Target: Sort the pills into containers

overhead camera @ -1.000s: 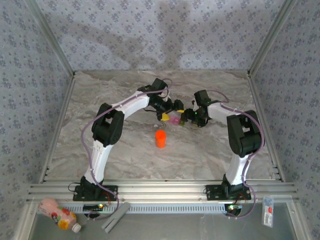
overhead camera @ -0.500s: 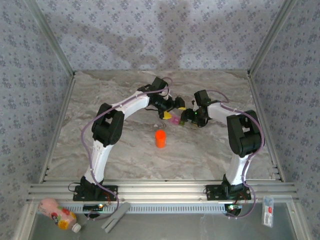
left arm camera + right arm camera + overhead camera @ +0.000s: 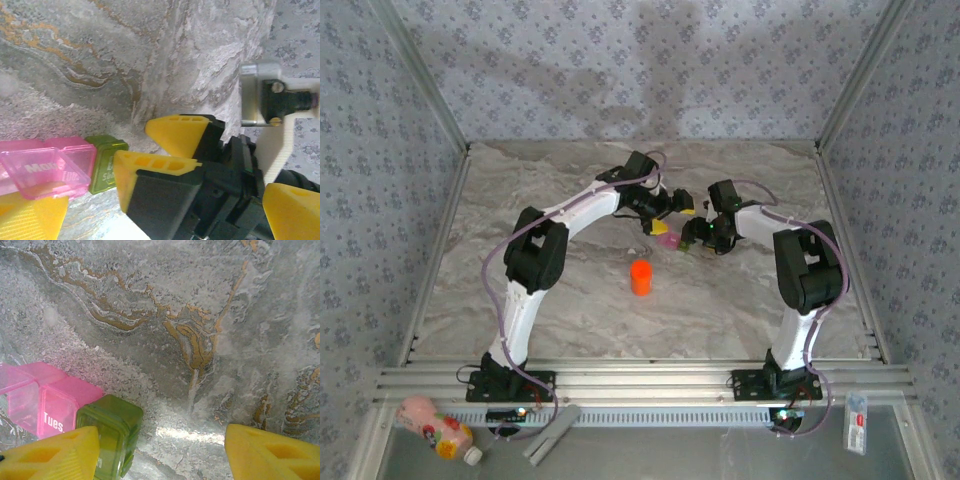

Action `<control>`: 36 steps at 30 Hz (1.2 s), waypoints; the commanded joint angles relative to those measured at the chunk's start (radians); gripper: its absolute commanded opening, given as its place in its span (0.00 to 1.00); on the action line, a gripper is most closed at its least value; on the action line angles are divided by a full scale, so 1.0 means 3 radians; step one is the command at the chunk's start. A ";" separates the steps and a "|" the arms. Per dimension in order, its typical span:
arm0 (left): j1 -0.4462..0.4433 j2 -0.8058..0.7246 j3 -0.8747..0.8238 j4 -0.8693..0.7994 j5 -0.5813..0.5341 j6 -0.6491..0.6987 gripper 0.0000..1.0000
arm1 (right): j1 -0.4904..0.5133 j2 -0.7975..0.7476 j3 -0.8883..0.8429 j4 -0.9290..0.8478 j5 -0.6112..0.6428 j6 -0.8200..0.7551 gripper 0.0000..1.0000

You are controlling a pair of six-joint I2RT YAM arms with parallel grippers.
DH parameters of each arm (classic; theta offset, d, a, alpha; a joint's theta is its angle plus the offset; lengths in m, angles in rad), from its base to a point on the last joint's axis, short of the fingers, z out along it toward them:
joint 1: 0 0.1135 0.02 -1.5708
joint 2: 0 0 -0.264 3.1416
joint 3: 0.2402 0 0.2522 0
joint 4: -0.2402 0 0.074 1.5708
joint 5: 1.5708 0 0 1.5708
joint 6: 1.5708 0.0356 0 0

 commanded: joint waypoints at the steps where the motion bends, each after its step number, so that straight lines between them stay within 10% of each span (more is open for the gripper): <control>1: -0.0014 0.0096 0.0142 0.0091 0.0037 -0.0039 0.99 | 0.0052 0.0182 -0.0065 0.0024 0.0044 -0.0032 0.69; 36: -0.0023 0.0377 0.0579 -0.0046 -0.0066 -0.0061 0.99 | 0.0083 0.0207 -0.0069 0.0032 0.0052 -0.0041 0.68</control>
